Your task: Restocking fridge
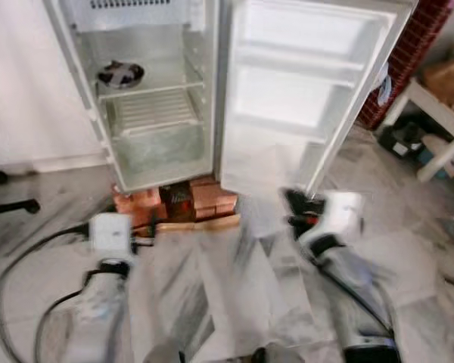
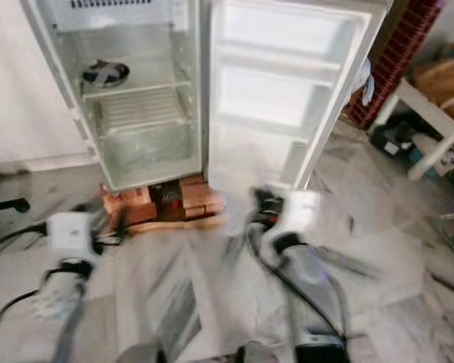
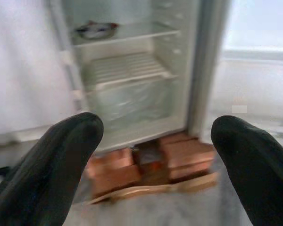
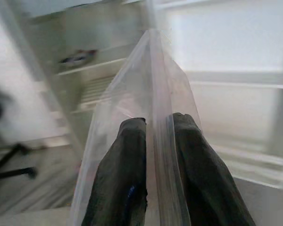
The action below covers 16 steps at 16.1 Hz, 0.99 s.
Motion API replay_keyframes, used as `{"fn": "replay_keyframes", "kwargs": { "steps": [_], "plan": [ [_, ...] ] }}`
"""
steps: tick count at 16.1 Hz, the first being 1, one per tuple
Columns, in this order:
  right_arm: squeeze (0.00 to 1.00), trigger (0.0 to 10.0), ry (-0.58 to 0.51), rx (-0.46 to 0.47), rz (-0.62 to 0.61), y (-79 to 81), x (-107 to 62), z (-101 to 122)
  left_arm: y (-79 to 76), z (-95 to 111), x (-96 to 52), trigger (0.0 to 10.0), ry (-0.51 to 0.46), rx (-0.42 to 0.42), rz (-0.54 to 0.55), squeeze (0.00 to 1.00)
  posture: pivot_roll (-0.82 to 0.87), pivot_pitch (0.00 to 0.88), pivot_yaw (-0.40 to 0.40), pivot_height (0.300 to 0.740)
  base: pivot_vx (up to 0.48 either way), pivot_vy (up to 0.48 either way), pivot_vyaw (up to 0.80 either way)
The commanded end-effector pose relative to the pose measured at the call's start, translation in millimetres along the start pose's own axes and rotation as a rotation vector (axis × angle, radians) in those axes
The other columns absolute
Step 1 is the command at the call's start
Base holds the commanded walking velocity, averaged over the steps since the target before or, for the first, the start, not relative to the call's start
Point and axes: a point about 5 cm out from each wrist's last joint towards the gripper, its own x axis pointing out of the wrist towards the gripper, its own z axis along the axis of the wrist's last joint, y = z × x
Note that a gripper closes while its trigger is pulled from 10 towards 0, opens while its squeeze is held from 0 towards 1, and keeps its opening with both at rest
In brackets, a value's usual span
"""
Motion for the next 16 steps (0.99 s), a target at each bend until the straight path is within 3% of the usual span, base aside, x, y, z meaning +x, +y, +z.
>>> {"fn": "replay_keyframes", "kwargs": {
  "steps": [1, 3, 4, 6, 9, 12, 16],
  "plan": [
    [0.00, 10.0, -0.015, -0.030, -0.038, -11.0, -1.6, 6.4, -7.4, 2.0, 1.0, 10.0, -0.008, -0.001, -0.016, 0.00, 0.13, 0.093, -0.036, 0.740, 0.000, 0.000, 0.00],
    [0.00, 10.0, -0.025, -0.029, -0.046, -11.6, -2.1, 7.6, -7.2, 6.8, 1.3, 10.0, -0.047, -0.021, 0.000, 0.00, 0.13, 0.091, -0.035, 0.740, 0.000, 0.000, 0.00],
    [0.00, 10.0, -0.030, -0.024, -0.063, -13.6, -3.7, 7.5, -9.3, 8.4, 1.8, 10.0, -0.041, -0.097, -0.033, 0.00, 0.13, 0.091, -0.035, 0.740, 0.000, 0.000, 0.00],
    [0.00, 10.0, -0.037, 0.013, -0.101, -18.2, -4.7, 6.9, -13.8, 11.6, 7.1, 10.0, -0.055, -0.087, -0.039, 0.00, 0.13, 0.090, -0.032, 0.740, 0.000, 0.000, 0.00],
    [0.00, 10.0, -0.043, -0.001, -0.097, -17.4, -3.7, 8.0, -18.8, 12.3, 9.6, 10.0, -0.054, -0.078, -0.067, 0.00, 0.12, 0.090, -0.029, 0.740, 0.000, 0.000, 0.00],
    [0.00, 10.0, -0.043, -0.007, -0.073, -13.4, -4.7, 7.8, -19.1, 11.5, 8.5, 10.0, -0.042, -0.102, -0.088, 0.00, 0.12, 0.097, -0.028, 0.740, 0.000, 0.000, 0.57],
    [0.00, 10.0, -0.038, -0.005, -0.063, -11.8, -3.9, 6.9, -18.2, 9.1, 5.8, 10.0, -0.032, -0.098, -0.090, 0.00, 0.13, 0.104, -0.029, 0.740, 0.293, 0.000, 0.72]
  ]
}}
